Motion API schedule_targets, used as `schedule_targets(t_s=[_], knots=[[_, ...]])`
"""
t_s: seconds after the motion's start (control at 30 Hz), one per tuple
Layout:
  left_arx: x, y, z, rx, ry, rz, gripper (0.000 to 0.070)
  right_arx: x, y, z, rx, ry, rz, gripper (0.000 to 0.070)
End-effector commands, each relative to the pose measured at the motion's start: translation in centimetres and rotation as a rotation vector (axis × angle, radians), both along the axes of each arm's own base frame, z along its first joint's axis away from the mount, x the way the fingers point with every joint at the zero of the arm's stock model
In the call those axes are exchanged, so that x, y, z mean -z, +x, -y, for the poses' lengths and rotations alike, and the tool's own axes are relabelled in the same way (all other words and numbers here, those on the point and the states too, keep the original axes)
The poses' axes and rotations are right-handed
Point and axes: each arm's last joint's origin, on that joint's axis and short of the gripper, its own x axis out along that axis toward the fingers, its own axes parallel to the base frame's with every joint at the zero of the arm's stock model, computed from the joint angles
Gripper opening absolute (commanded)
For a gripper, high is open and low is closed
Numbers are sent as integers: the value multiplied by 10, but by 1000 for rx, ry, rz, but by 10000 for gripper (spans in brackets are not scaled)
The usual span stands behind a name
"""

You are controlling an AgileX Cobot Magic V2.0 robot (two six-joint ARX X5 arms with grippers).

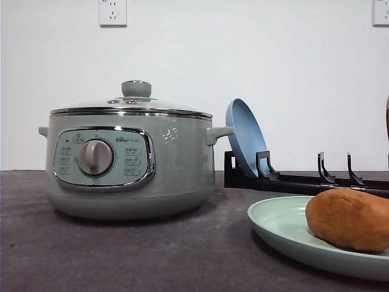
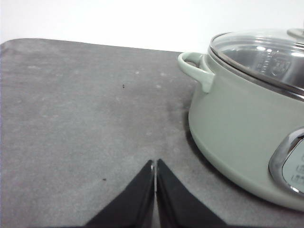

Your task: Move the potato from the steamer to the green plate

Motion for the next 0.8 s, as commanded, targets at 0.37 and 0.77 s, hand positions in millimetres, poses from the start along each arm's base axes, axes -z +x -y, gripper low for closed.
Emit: schedule_targets(t_s=[0.37, 0.77], knots=[[5, 1, -3, -67, -15, 6, 0, -5, -2, 1, -2, 14, 22, 32], [5, 1, -3, -67, -15, 5, 0, -5, -2, 1, -1, 15, 22, 32]])
